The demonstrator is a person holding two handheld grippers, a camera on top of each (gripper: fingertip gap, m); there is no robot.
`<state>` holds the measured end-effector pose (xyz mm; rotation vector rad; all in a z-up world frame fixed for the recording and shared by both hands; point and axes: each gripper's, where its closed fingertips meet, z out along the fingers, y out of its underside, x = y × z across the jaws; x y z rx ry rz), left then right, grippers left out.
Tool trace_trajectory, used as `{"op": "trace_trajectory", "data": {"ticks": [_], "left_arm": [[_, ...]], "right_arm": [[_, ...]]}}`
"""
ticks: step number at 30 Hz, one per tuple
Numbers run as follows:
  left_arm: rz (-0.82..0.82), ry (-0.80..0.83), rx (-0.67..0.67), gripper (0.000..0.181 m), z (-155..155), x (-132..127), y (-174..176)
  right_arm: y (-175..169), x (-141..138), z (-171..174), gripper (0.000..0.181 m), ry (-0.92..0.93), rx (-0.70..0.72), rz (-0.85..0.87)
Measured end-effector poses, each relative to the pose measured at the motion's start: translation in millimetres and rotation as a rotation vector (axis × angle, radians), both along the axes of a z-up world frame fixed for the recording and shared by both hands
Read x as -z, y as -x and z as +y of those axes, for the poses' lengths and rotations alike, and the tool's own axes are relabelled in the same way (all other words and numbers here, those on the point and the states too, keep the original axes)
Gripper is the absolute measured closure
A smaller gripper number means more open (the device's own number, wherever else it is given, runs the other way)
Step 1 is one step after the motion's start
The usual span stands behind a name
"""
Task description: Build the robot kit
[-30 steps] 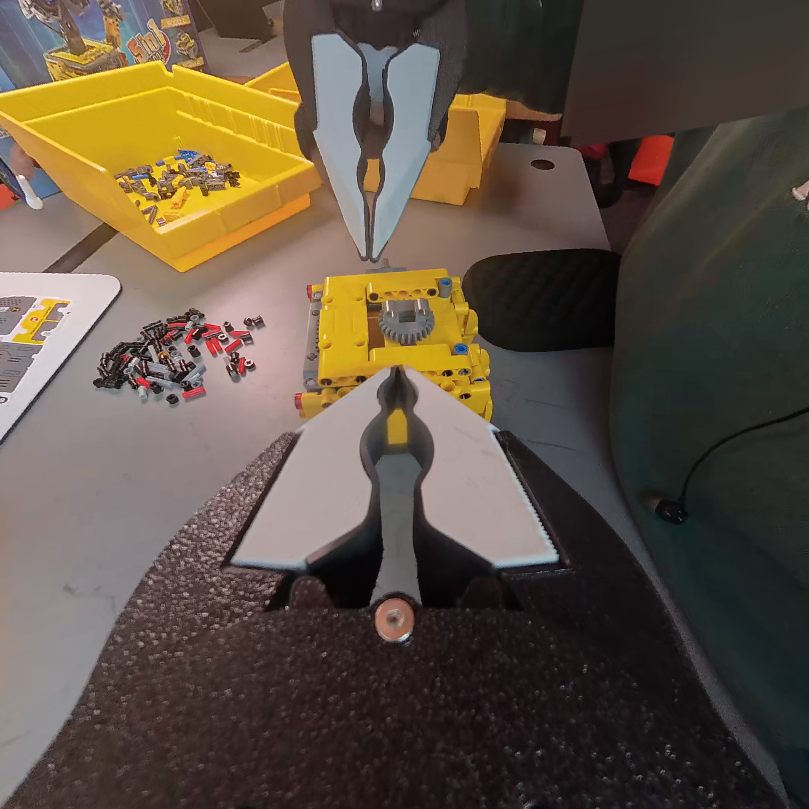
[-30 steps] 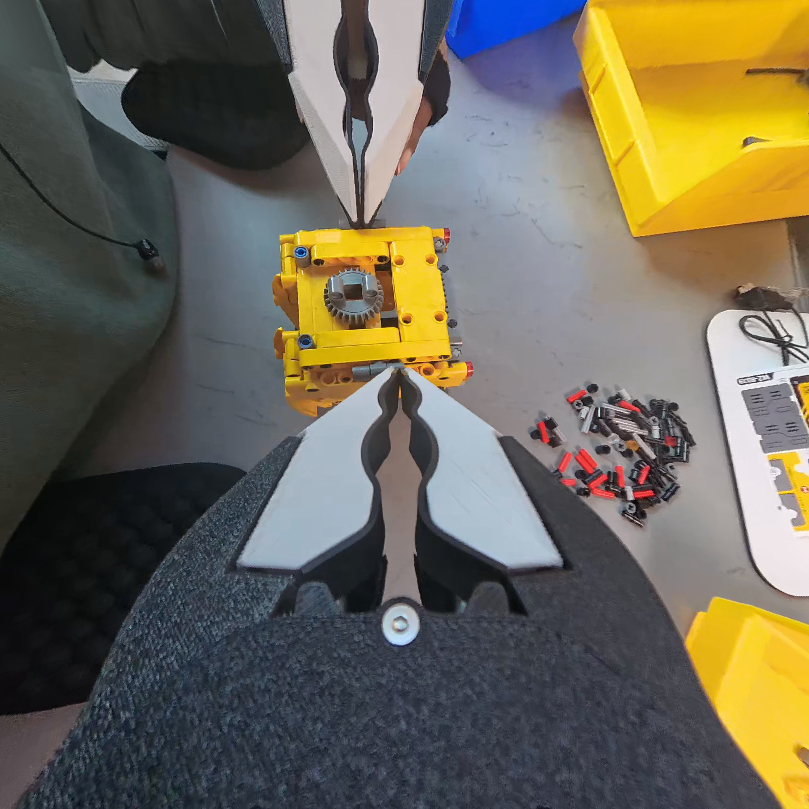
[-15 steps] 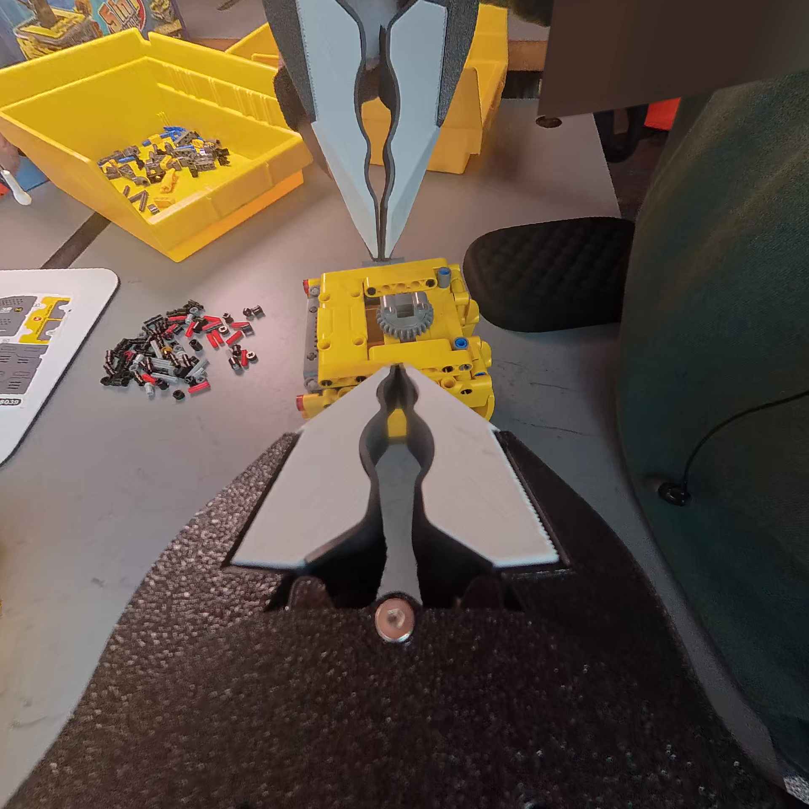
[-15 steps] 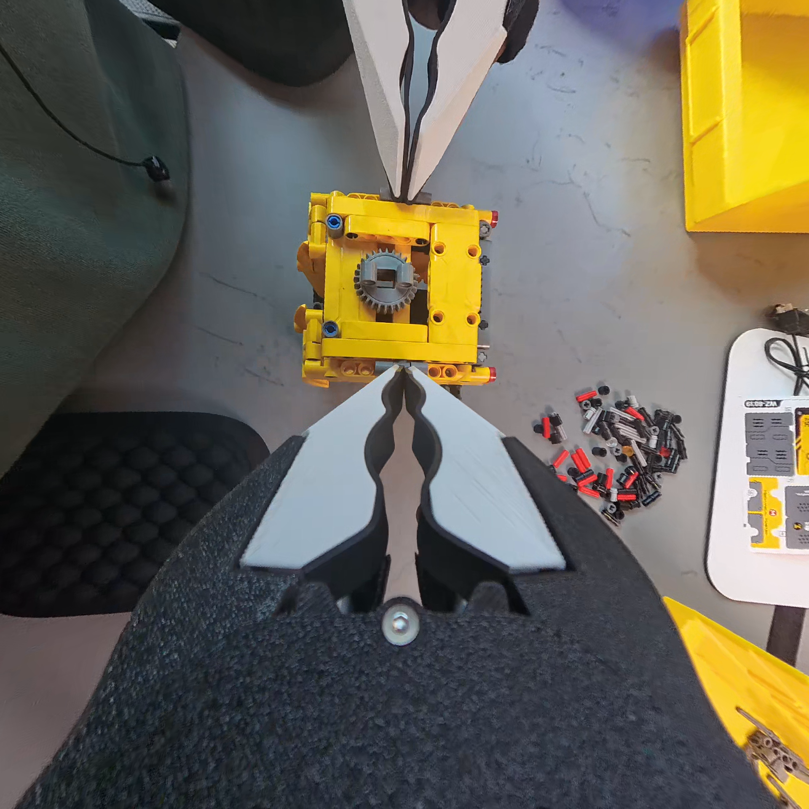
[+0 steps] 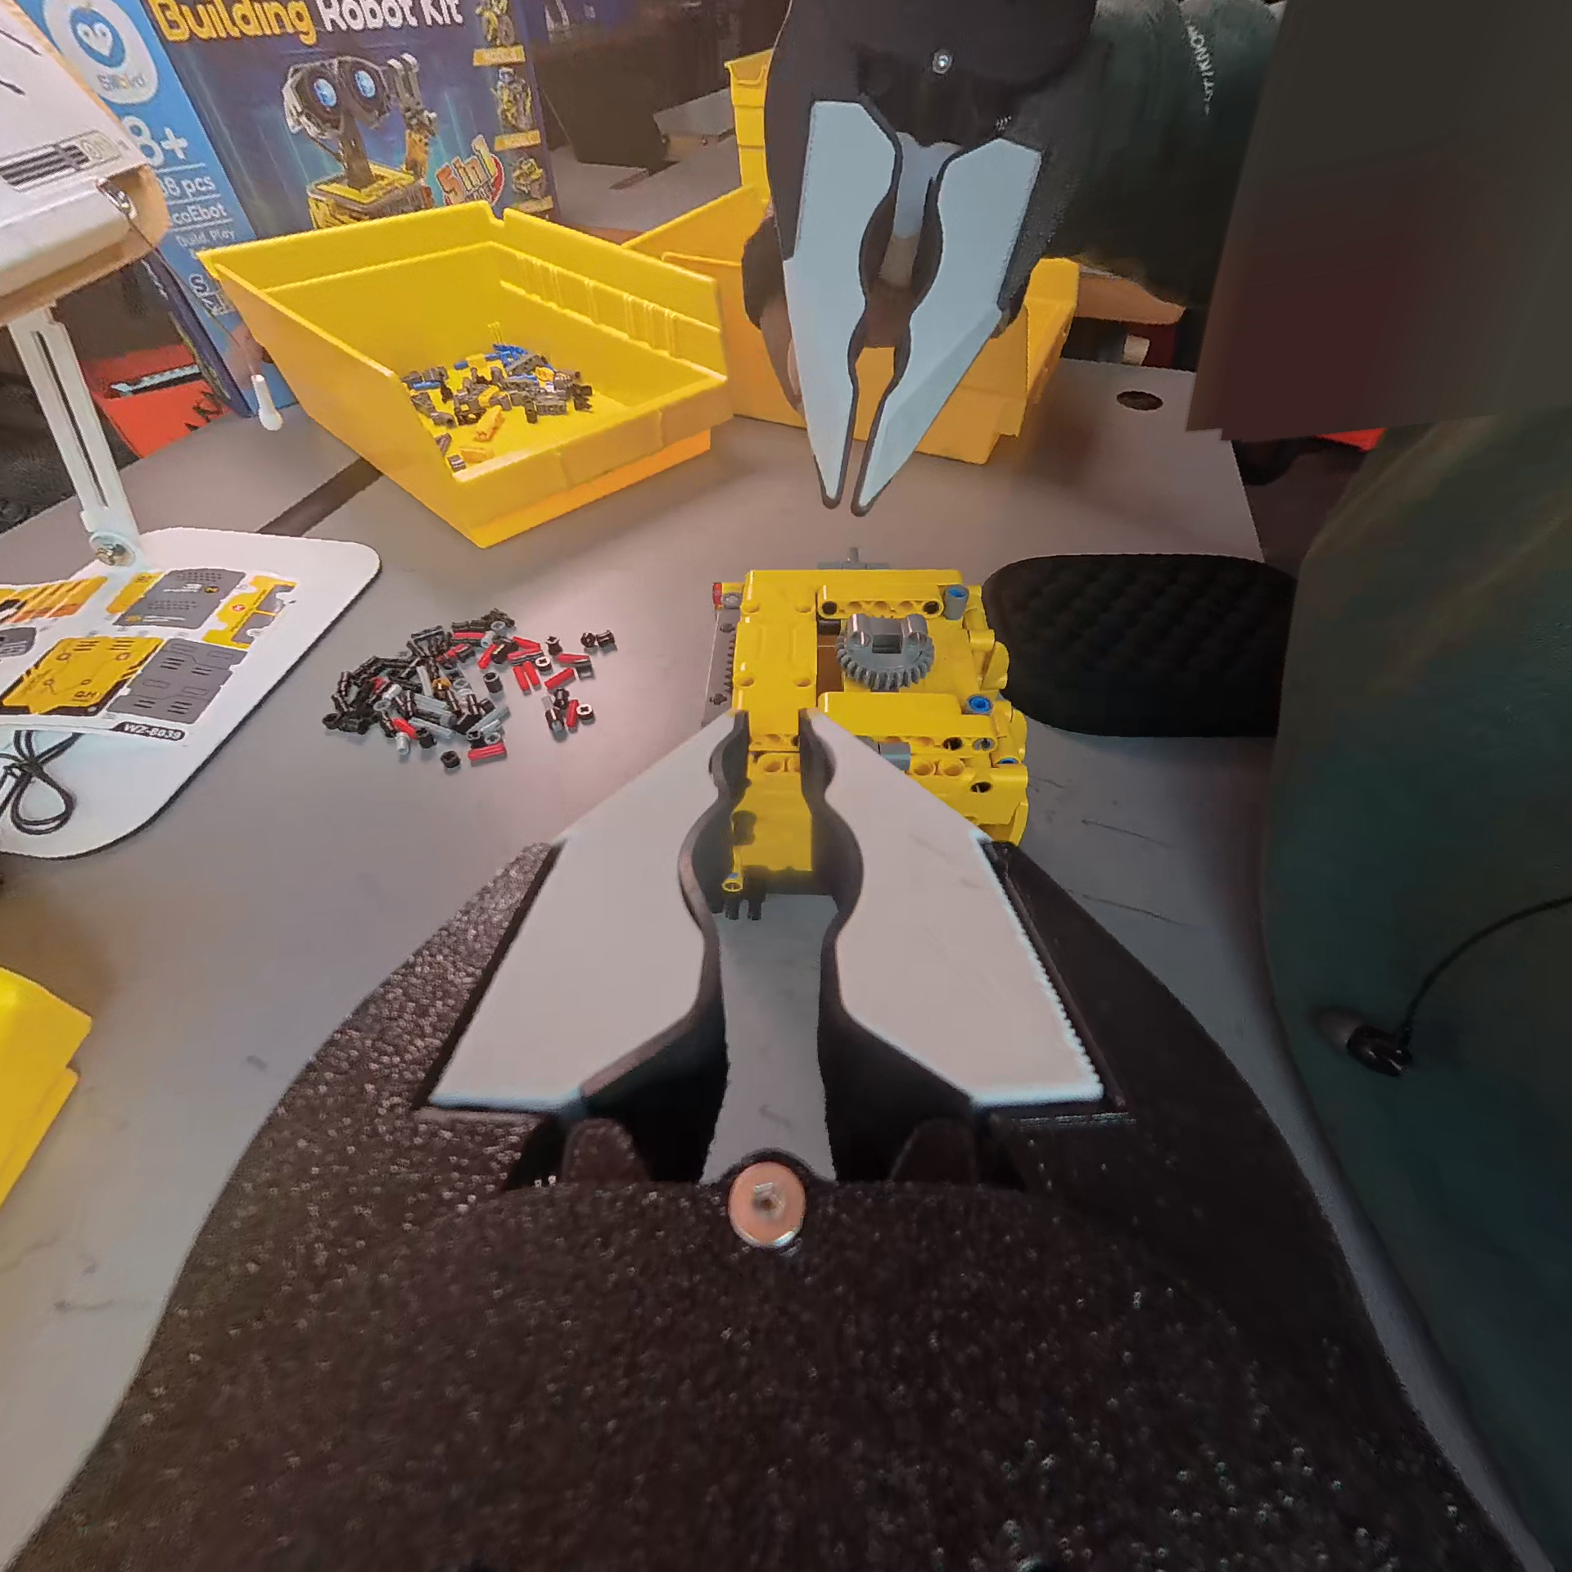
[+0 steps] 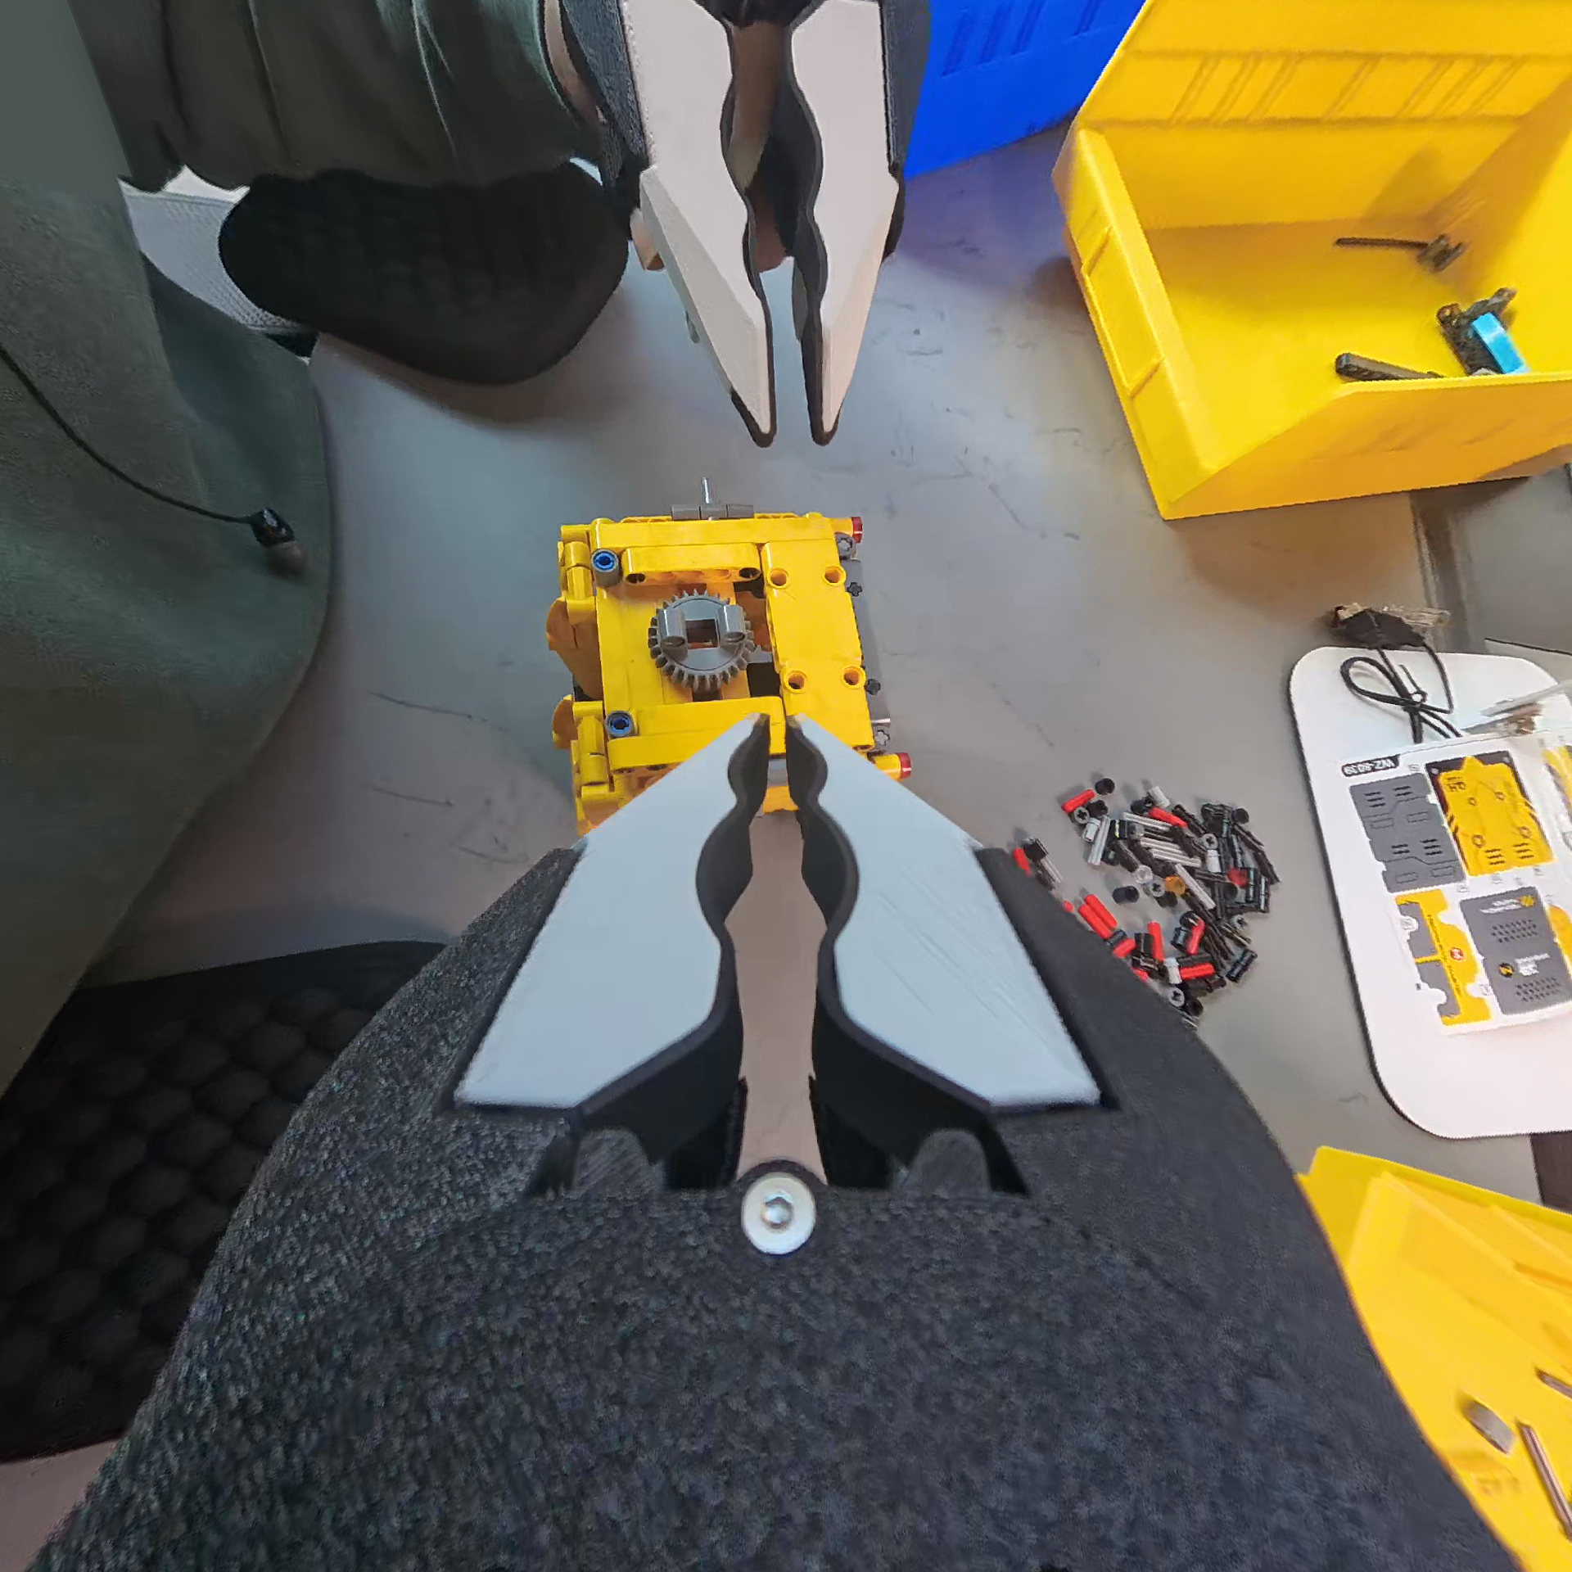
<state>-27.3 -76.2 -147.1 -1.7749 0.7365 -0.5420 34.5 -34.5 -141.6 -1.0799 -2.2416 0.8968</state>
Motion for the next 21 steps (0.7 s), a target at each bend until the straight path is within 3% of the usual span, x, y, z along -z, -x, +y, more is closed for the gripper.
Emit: {"op": "trace_trajectory", "data": {"ticks": [6,21], "left_arm": [[0.027,0.043,0.018,0.174,4.0,11.6,-17.6],[0.291,0.038,0.03,0.181,4.1,18.1,-21.3]], "right_arm": [[4.4,19.6,-8.0,0.181,-0.004,-0.005,-0.059],[3.3,22.5,-9.9,0.181,-0.091,-0.028,-0.076]]}}
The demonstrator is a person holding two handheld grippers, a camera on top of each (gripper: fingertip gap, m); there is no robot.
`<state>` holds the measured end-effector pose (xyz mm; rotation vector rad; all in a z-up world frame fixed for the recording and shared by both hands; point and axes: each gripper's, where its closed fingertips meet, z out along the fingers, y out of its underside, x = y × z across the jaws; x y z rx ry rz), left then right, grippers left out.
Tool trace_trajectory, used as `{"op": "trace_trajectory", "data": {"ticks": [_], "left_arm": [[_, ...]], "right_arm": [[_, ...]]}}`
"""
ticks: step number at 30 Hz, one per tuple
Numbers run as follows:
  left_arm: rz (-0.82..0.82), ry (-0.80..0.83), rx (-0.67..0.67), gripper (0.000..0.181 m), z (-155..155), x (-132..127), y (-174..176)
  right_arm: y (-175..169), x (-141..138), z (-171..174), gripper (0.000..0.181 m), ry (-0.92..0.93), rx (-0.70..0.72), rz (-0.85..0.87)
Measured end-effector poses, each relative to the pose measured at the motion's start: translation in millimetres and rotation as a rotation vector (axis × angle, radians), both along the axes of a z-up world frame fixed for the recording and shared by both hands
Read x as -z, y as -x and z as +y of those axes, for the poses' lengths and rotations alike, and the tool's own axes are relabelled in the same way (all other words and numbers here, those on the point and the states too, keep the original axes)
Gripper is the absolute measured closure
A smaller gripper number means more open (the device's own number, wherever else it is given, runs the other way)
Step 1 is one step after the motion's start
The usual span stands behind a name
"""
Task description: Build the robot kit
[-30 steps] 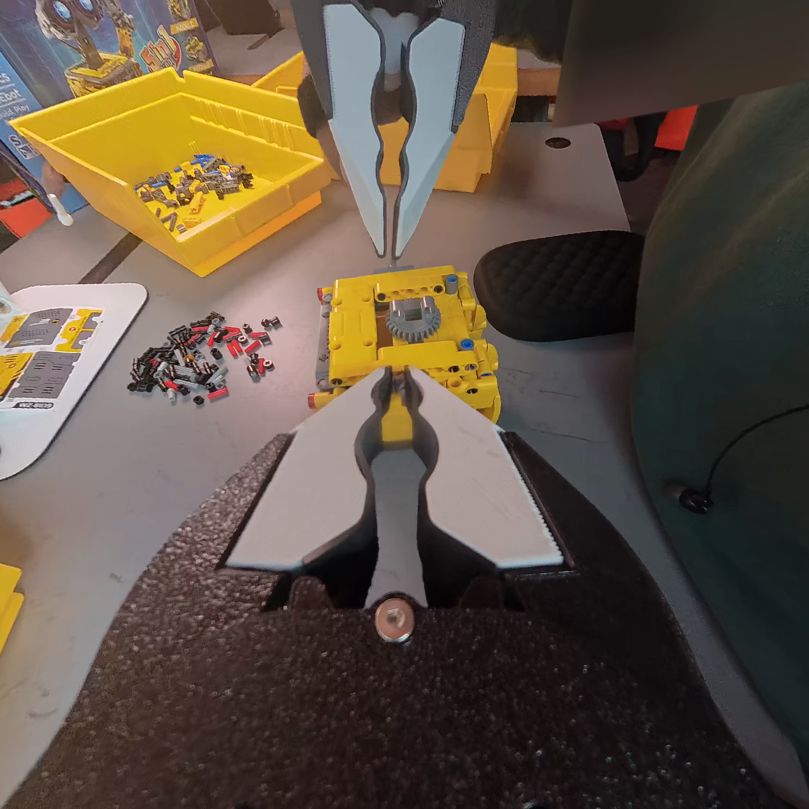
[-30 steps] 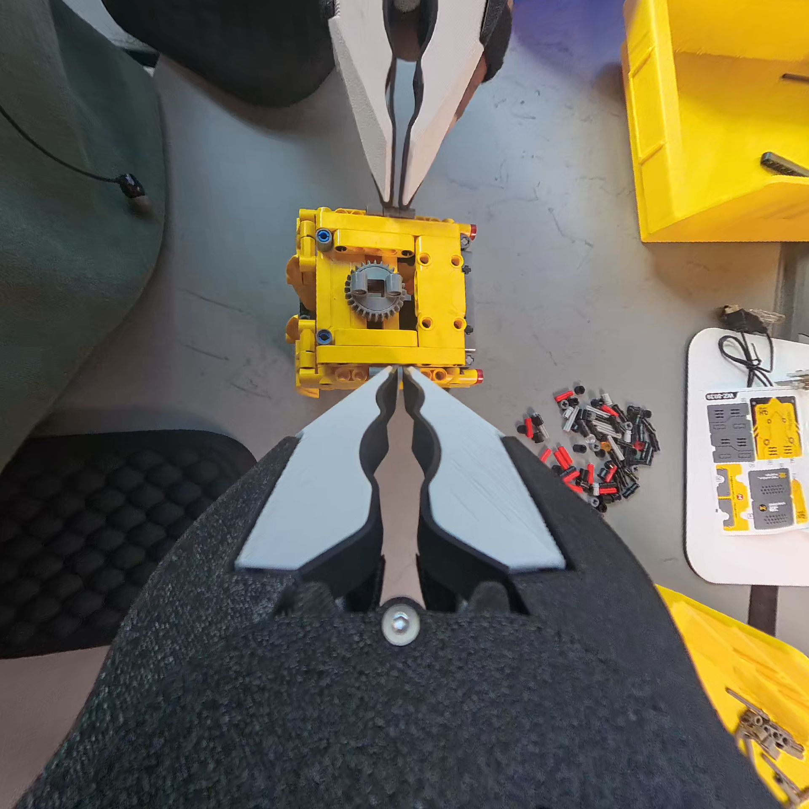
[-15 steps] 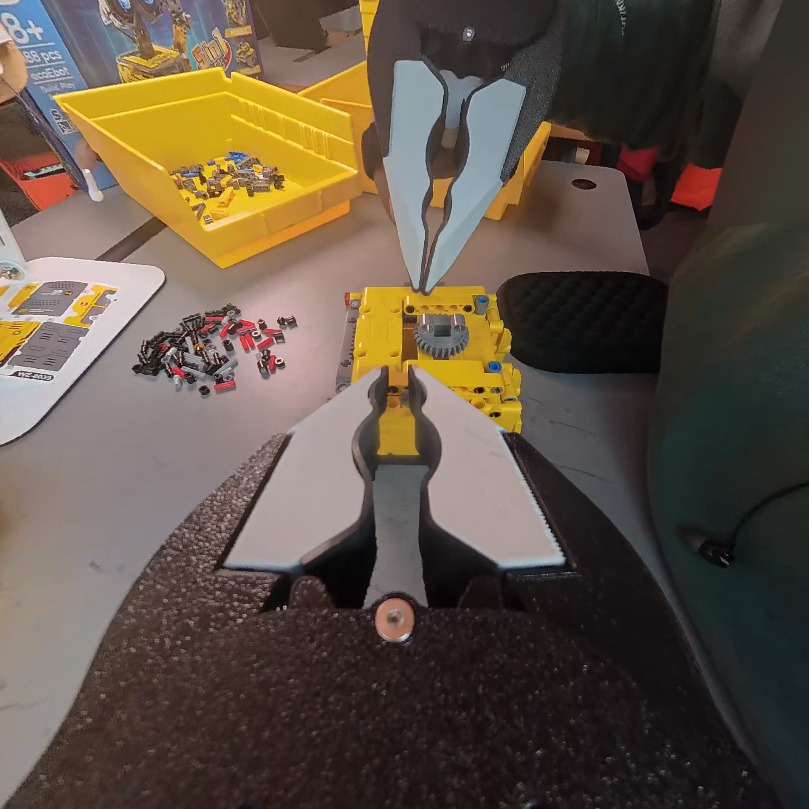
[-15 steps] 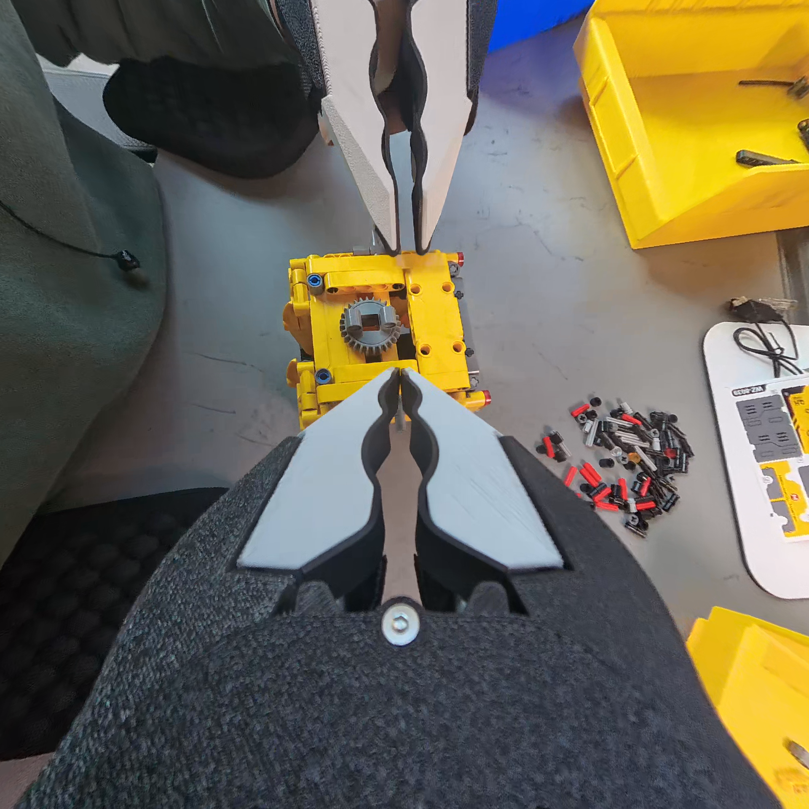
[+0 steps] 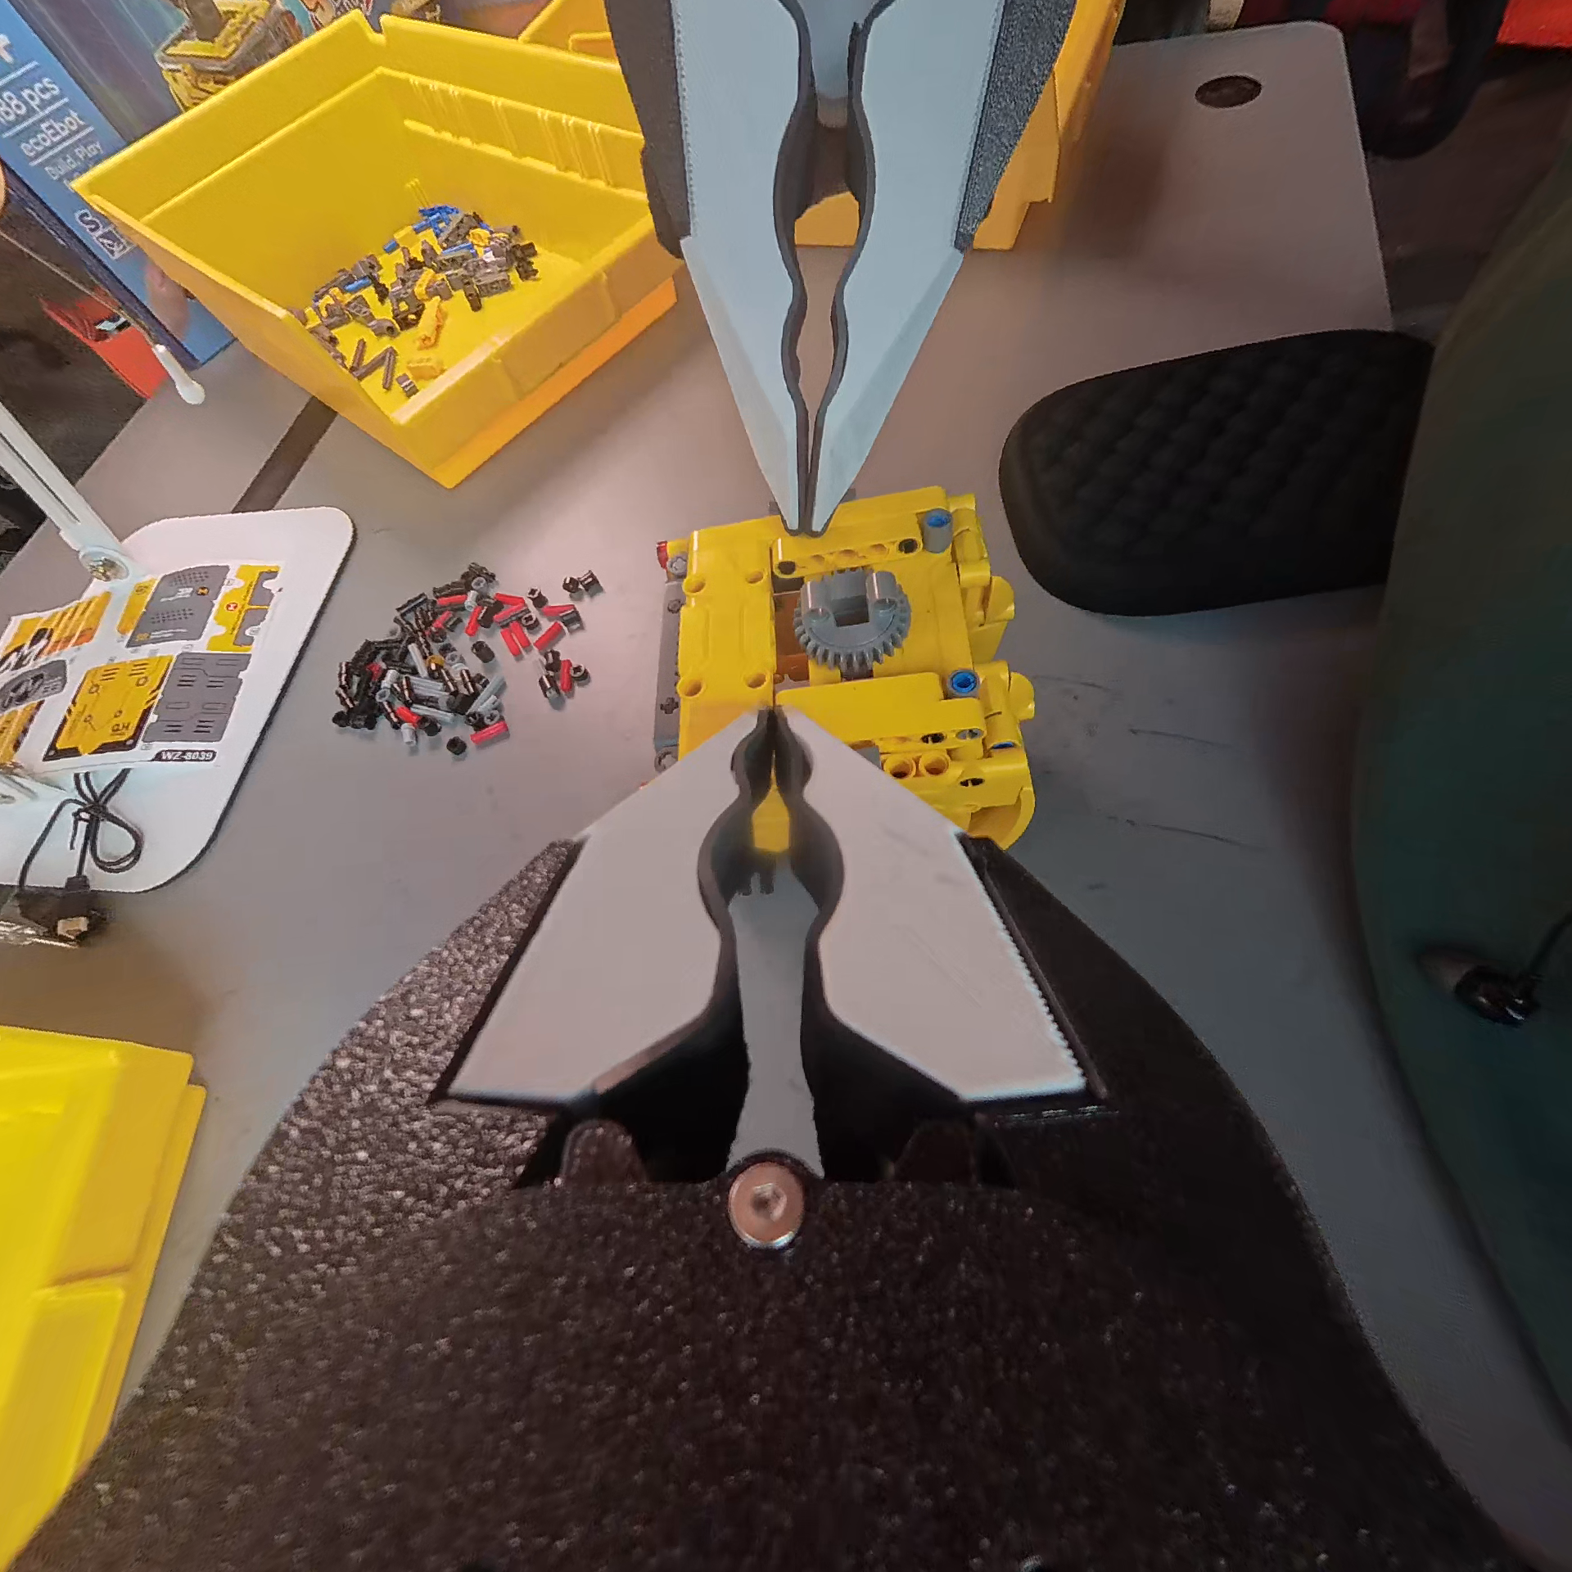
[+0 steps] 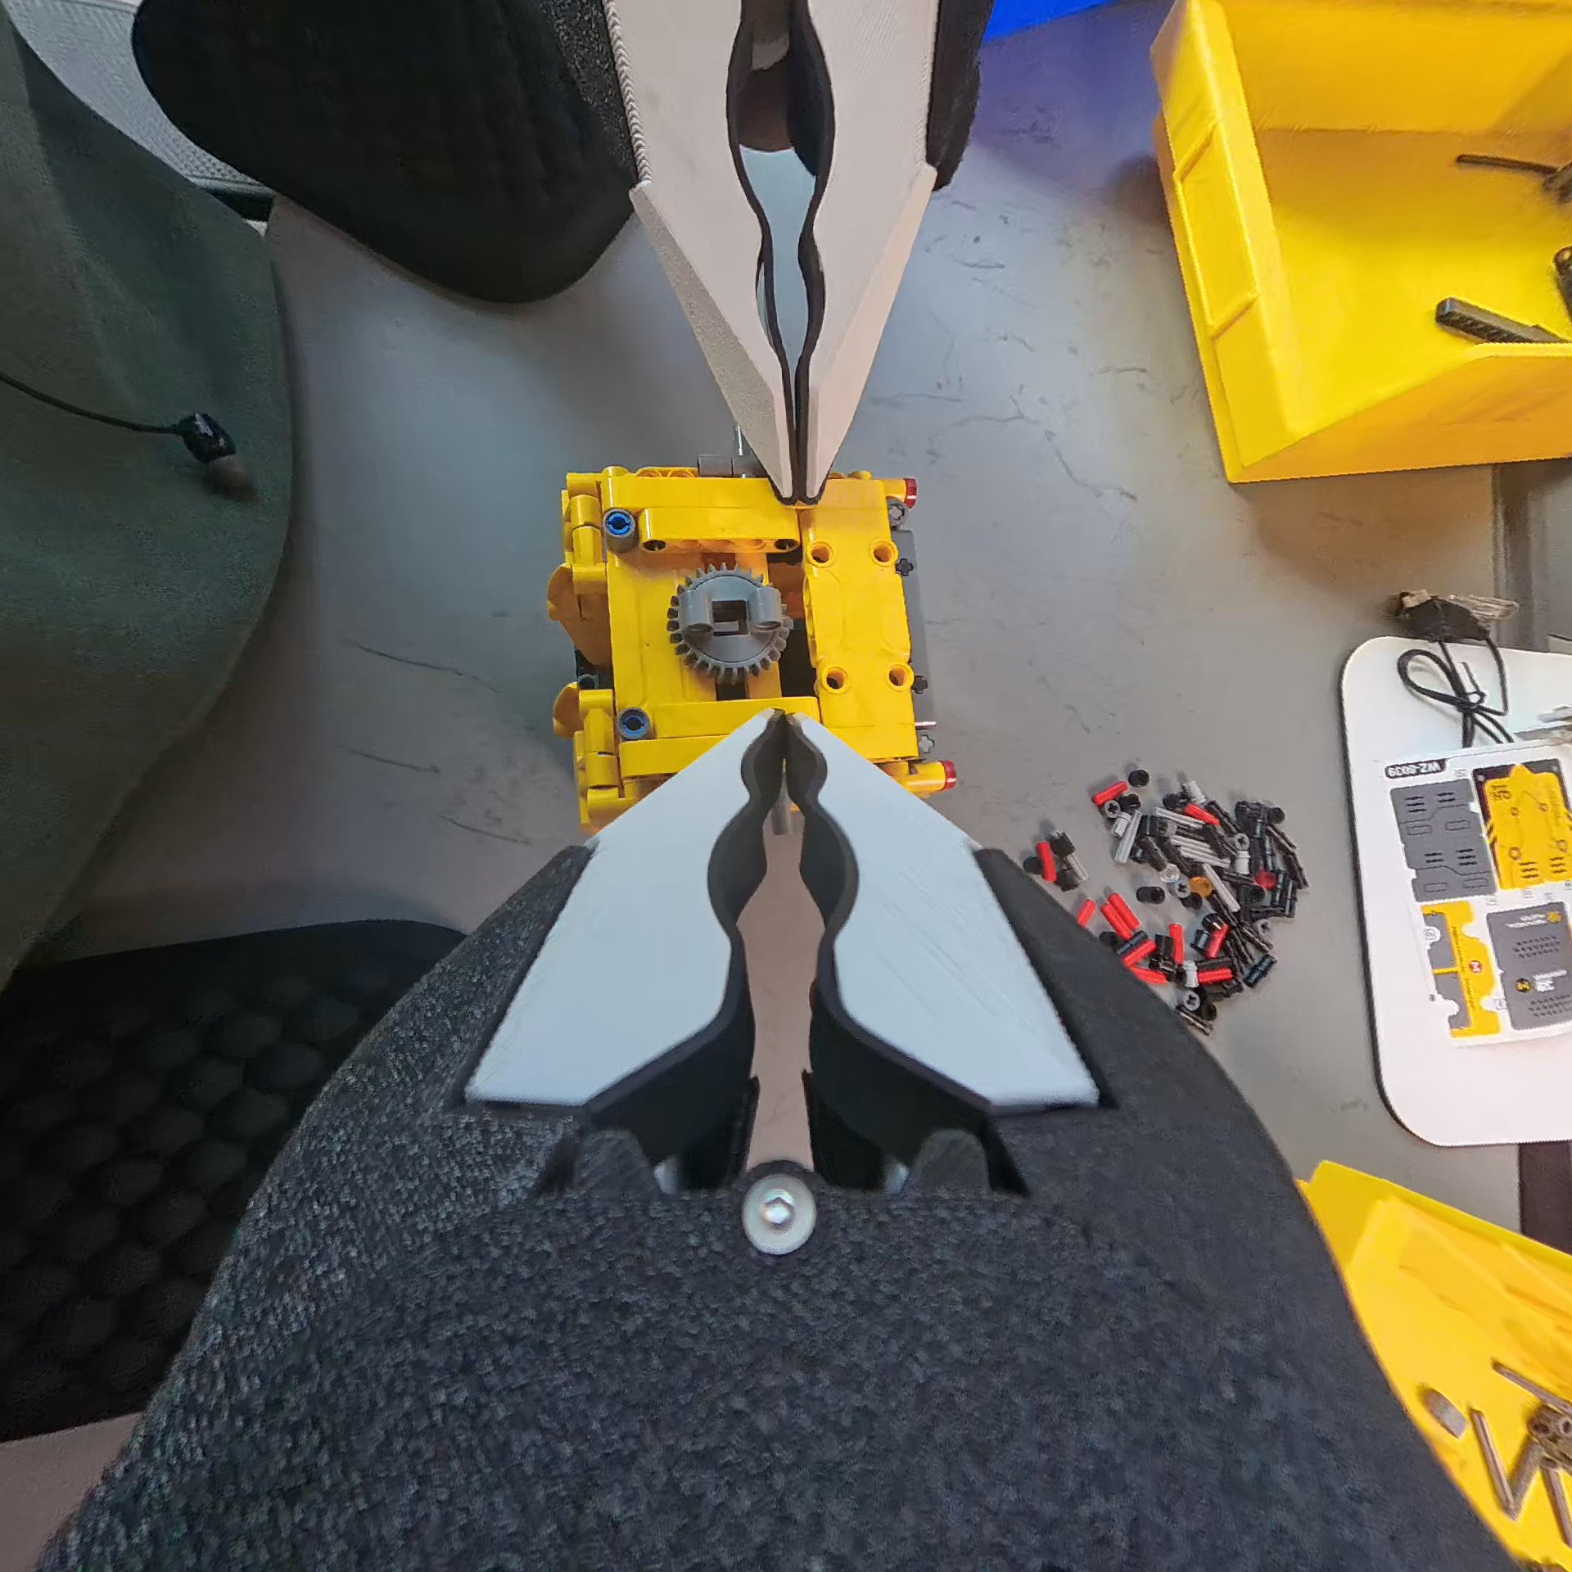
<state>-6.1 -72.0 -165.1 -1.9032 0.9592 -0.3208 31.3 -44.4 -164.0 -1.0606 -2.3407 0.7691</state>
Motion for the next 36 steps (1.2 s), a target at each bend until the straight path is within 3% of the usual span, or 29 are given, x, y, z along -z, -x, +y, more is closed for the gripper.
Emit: {"op": "trace_trajectory", "data": {"ticks": [4,8,20,27,36], "left_arm": [[-0.04,-0.007,-0.018,0.181,-0.7,-1.9,0.0],[-0.106,0.008,0.1,0.179,-22.2,-10.9,-23.2],[-0.011,0.037,0.133,0.181,-30.0,0.9,-29.8],[-0.007,0.031,0.12,0.181,-27.1,-0.1,-31.6],[0.089,0.035,0.09,0.176,-25.9,-1.1,-28.8]], "right_arm": [[0.6,-4.6,0.7,0.181,0.04,0.041,0.081],[-12.9,-15.4,-17.9,0.181,0.152,0.005,0.1],[-19.6,-0.1,-23.8,0.181,0.061,-0.002,0.058],[-20.2,-2.2,-20.0,0.181,0.202,0.074,0.092],[-26.6,-1.0,-16.6,0.18,-0.008,-0.027,-0.078]]}}
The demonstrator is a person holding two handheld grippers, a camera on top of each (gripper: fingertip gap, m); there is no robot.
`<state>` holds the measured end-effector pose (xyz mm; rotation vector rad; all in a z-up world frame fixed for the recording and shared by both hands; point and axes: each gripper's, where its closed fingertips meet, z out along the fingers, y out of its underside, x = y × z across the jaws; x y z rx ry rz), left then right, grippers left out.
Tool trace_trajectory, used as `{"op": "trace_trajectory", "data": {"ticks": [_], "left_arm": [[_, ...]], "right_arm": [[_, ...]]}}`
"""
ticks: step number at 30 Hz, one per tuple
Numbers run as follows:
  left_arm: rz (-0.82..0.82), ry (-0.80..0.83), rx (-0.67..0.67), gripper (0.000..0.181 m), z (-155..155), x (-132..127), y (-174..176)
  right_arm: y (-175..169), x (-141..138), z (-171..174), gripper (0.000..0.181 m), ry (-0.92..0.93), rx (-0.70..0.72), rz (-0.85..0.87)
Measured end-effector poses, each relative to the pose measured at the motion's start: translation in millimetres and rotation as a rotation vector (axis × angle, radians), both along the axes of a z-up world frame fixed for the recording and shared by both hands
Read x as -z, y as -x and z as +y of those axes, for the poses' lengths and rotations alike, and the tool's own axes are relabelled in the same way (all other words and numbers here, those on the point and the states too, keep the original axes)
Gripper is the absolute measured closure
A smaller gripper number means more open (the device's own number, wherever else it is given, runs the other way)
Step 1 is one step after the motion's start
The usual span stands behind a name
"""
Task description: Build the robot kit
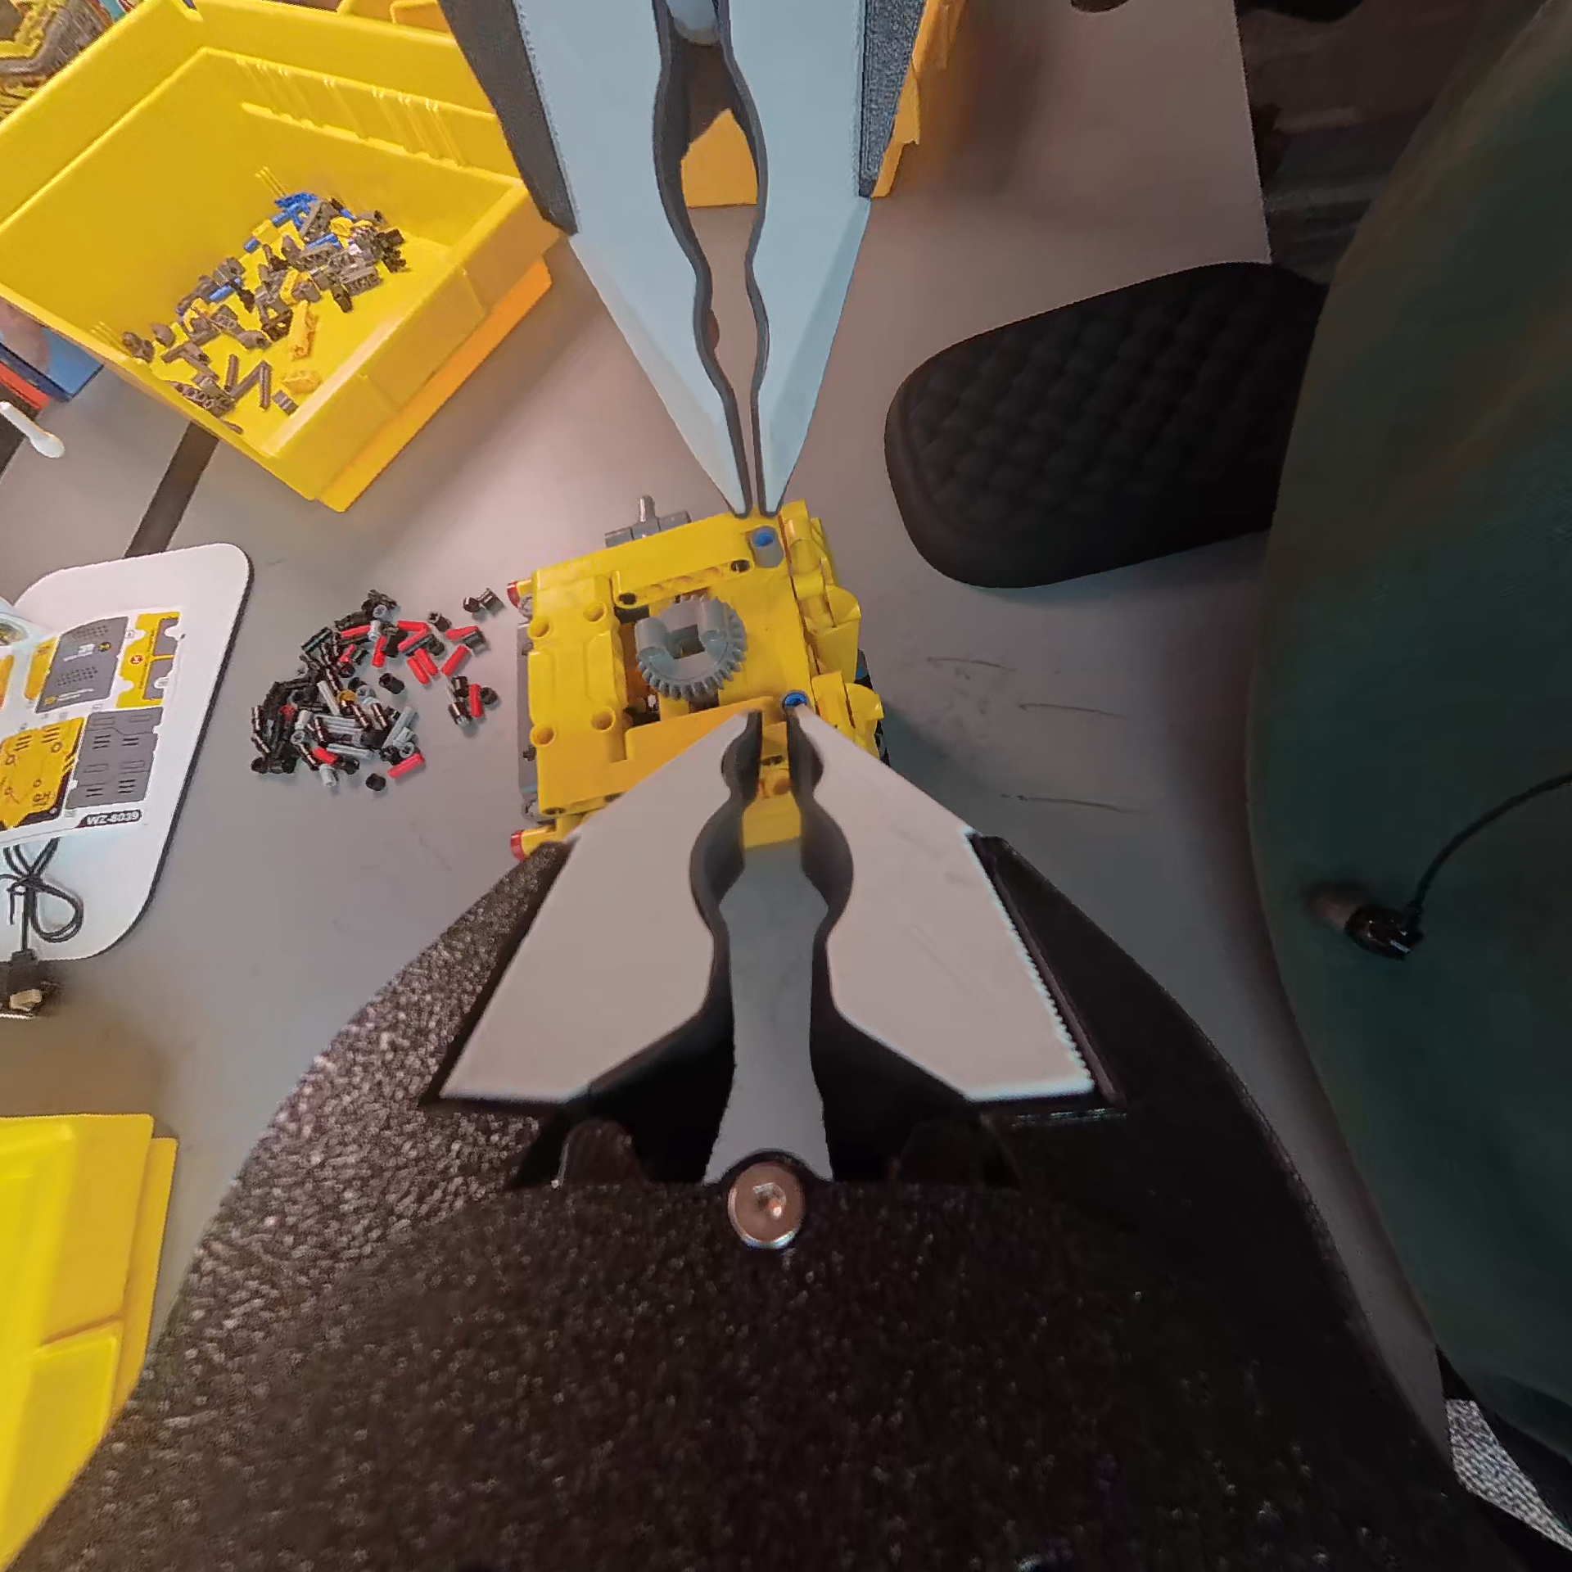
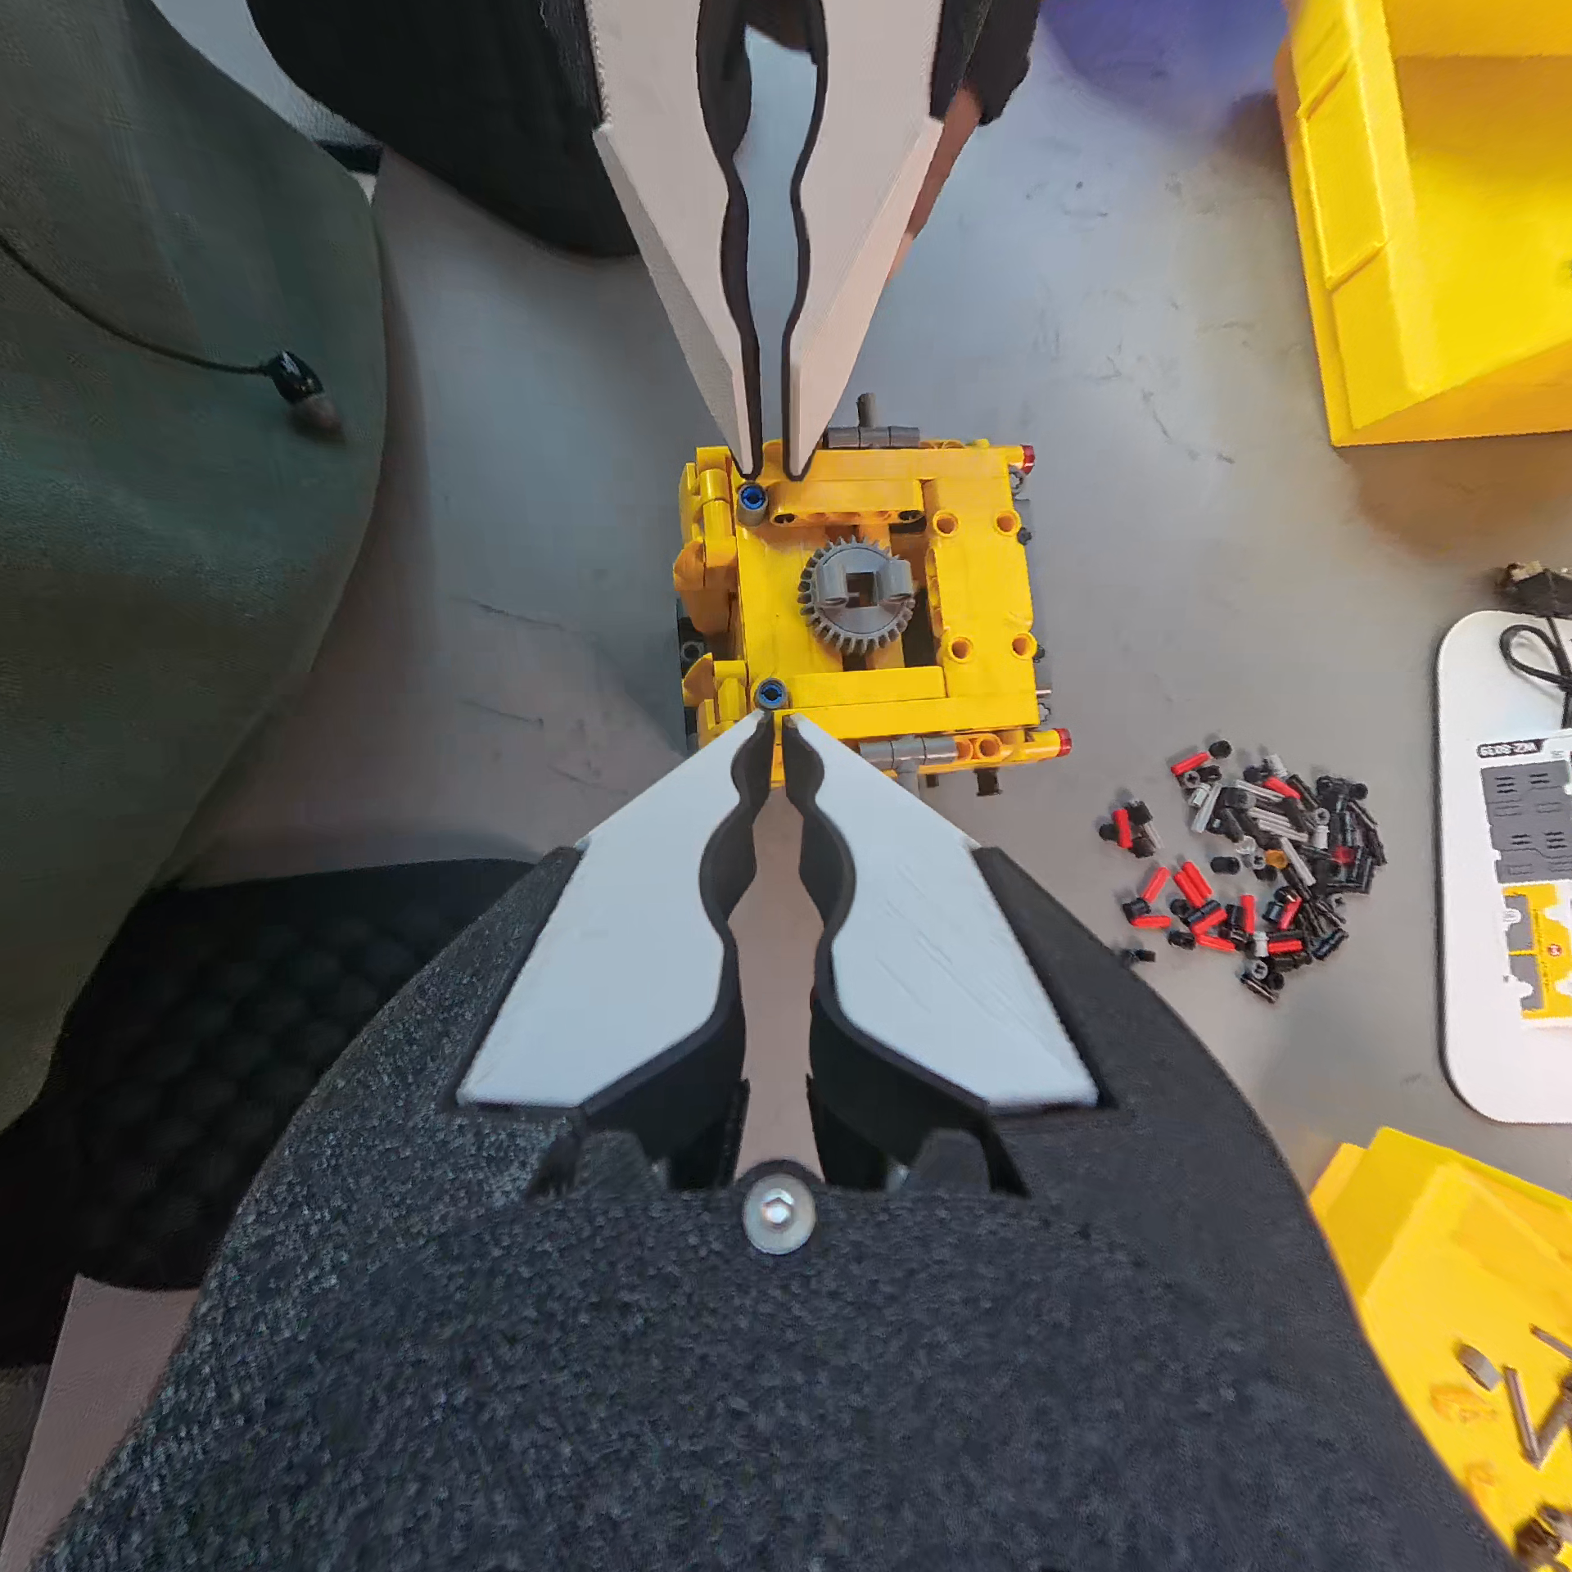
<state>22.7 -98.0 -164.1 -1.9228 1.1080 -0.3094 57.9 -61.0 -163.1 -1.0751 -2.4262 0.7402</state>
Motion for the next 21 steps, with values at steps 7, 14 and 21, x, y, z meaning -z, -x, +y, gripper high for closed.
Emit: {"op": "trace_trajectory", "data": {"ticks": [7,14,21], "left_arm": [[-0.063,0.078,-0.023,0.171,-2.7,-0.3,1.8],[-0.07,0.081,-0.021,0.181,-1.8,1.3,4.3],[-0.041,0.06,0.005,0.181,-2.9,2.2,5.3]], "right_arm": [[1.8,3.6,-0.5,0.181,-0.086,-0.041,-0.172],[3.2,4.0,-2.4,0.181,-0.146,-0.069,-0.207],[4.4,4.8,-3.7,0.181,-0.192,-0.093,-0.221]]}}
